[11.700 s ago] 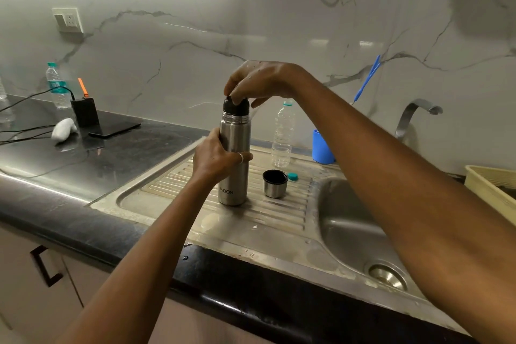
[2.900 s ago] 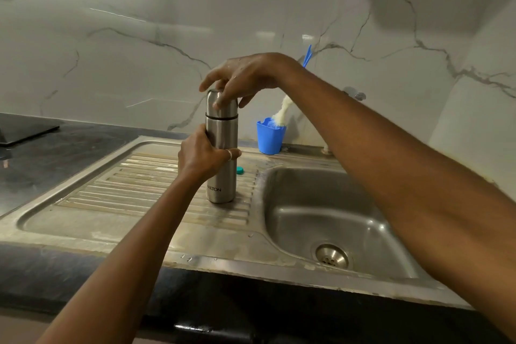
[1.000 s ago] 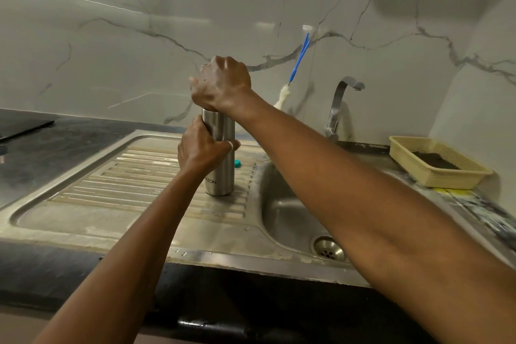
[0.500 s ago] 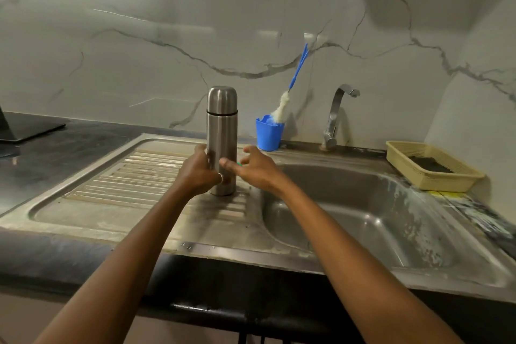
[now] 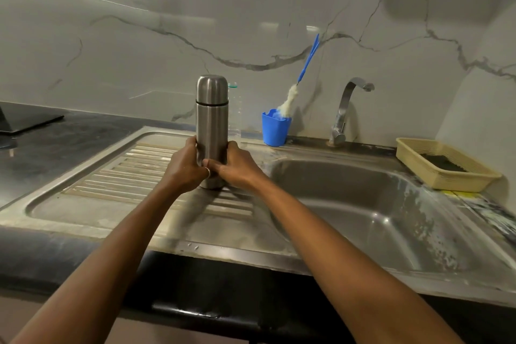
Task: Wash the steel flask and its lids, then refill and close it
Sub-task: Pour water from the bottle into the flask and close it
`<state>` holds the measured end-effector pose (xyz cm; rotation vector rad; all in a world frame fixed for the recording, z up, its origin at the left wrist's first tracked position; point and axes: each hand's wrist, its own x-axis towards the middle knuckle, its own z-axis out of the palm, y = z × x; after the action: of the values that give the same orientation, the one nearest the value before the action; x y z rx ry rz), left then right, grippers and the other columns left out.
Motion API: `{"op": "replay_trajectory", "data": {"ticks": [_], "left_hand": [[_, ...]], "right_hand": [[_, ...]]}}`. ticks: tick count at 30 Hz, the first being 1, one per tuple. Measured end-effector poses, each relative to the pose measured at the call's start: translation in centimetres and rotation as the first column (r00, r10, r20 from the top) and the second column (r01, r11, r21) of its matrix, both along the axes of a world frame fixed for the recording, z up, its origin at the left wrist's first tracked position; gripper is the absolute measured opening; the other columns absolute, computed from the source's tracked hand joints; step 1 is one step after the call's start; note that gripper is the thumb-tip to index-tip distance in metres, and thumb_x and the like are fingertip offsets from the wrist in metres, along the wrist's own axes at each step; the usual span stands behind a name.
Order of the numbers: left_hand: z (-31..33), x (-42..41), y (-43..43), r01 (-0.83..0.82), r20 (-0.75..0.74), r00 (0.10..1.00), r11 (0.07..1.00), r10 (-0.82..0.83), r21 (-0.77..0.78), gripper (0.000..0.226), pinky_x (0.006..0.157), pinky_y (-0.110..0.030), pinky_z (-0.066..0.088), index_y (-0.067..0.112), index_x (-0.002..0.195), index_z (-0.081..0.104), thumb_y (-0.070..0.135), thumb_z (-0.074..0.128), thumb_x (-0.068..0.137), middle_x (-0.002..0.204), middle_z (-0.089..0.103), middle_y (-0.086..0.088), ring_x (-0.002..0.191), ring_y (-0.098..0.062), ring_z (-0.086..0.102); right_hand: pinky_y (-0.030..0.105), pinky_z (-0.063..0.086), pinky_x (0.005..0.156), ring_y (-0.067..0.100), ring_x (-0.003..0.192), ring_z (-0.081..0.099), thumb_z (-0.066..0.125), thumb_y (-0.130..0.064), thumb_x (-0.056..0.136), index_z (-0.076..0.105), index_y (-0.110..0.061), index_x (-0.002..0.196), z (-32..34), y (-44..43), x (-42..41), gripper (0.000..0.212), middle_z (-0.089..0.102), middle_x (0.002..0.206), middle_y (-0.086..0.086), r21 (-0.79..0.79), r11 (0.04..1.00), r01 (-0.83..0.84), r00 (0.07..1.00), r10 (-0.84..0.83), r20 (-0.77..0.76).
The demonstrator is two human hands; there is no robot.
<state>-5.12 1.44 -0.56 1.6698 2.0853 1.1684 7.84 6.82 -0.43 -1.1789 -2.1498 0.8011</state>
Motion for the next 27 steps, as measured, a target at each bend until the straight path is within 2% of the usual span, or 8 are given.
{"op": "replay_trajectory", "data": {"ticks": [4, 10, 13, 19, 22, 24, 25, 27], "left_hand": [[0.3, -2.7, -0.3, -0.03, 0.024, 0.999, 0.999, 0.031, -0.02, 0.06, 0.077, -0.035, 0.043, 0.007, 0.14, 0.042, -0.003, 0.066, 0.086, 0.109, 0.057, -0.01, 0.102, -0.034, 0.061], [0.4, -6.3, -0.2, -0.074, 0.051, 0.996, 0.997, 0.075, -0.013, 0.06, 0.077, -0.038, 0.047, 0.01, 0.136, 0.046, -0.004, 0.067, 0.082, 0.113, 0.062, -0.013, 0.099, -0.035, 0.063], [0.3, -7.3, 0.2, -0.076, 0.068, 0.995, 0.997, 0.077, -0.012, 0.061, 0.083, -0.044, 0.053, 0.012, 0.136, 0.046, -0.004, 0.067, 0.081, 0.115, 0.062, -0.013, 0.099, -0.035, 0.064], [-0.1, -7.5, 0.5, -0.09, 0.08, 0.993, 0.996, 0.09, -0.005, 0.064, 0.089, -0.047, 0.054, 0.013, 0.139, 0.046, -0.004, 0.069, 0.081, 0.118, 0.061, -0.013, 0.101, -0.034, 0.063], [0.2, -6.7, 0.5, -0.161, 0.026, 0.986, 0.986, 0.163, -0.048, 0.056, 0.082, -0.041, 0.048, 0.01, 0.133, 0.049, 0.002, 0.072, 0.082, 0.115, 0.062, -0.013, 0.102, -0.033, 0.06], [0.8, -5.8, -0.2, -0.305, -0.099, 0.951, 0.944, 0.294, -0.124, 0.035, 0.076, -0.039, 0.044, 0.008, 0.112, 0.056, 0.019, 0.075, 0.085, 0.107, 0.063, -0.015, 0.095, -0.033, 0.056], [1.2, -5.1, -0.7, -0.382, -0.179, 0.918, 0.909, 0.353, -0.165, 0.033, 0.074, -0.039, 0.042, 0.008, 0.104, 0.059, 0.028, 0.076, 0.086, 0.102, 0.062, -0.016, 0.094, -0.033, 0.056], [1.8, -3.5, -1.4, -0.456, -0.309, 0.869, 0.866, 0.386, -0.203, 0.04, 0.074, -0.037, 0.041, 0.009, 0.103, 0.063, 0.041, 0.078, 0.084, 0.102, 0.063, -0.017, 0.102, -0.037, 0.06]], "right_hand": [[0.036, 0.052, 0.088, 0.027, 0.114, 0.061, 0.069, -0.044, 0.091, 0.043, -0.011, 0.137, -0.1, 0.2, -3.3, 0.063, 0.061, 0.132, 0.01, -0.009, 1.0, -0.021, 1.0, 0.021, -0.017], [0.039, 0.054, 0.089, 0.028, 0.11, 0.063, 0.068, -0.043, 0.092, 0.043, -0.011, 0.136, -0.2, 0.7, -7.4, 0.059, 0.062, 0.129, 0.011, -0.021, 0.999, -0.044, 0.999, 0.043, -0.028], [0.043, 0.055, 0.091, 0.028, 0.109, 0.064, 0.068, -0.044, 0.092, 0.043, -0.012, 0.135, -0.2, 0.8, -8.3, 0.059, 0.063, 0.128, 0.011, -0.014, 0.999, -0.04, 0.999, 0.04, -0.016], [0.044, 0.056, 0.093, 0.028, 0.11, 0.064, 0.069, -0.046, 0.091, 0.043, -0.012, 0.136, -0.4, 0.7, -8.5, 0.062, 0.062, 0.129, 0.011, -0.02, 0.999, -0.041, 0.999, 0.041, -0.03], [0.039, 0.054, 0.09, 0.029, 0.114, 0.062, 0.068, -0.046, 0.091, 0.041, -0.011, 0.139, -0.2, 0.6, -8.0, 0.065, 0.06, 0.133, 0.012, -0.039, 0.998, -0.048, 0.998, 0.046, -0.031], [0.031, 0.047, 0.078, 0.027, 0.113, 0.06, 0.069, -0.05, 0.09, 0.038, -0.008, 0.14, 0.0, 0.6, -7.1, 0.072, 0.058, 0.13, 0.011, -0.03, 0.998, -0.051, 0.998, 0.052, 0.028], [0.027, 0.043, 0.072, 0.024, 0.106, 0.059, 0.07, -0.052, 0.088, 0.038, -0.007, 0.139, 0.1, 0.7, -6.4, 0.075, 0.057, 0.123, 0.01, -0.022, 0.998, -0.051, 0.997, 0.053, 0.062], [0.024, 0.038, 0.061, 0.015, 0.088, 0.054, 0.072, -0.055, 0.086, 0.04, -0.007, 0.134, 0.3, 0.8, -4.8, 0.075, 0.054, 0.11, 0.007, -0.012, 0.999, -0.044, 0.994, 0.045, 0.097]]}}
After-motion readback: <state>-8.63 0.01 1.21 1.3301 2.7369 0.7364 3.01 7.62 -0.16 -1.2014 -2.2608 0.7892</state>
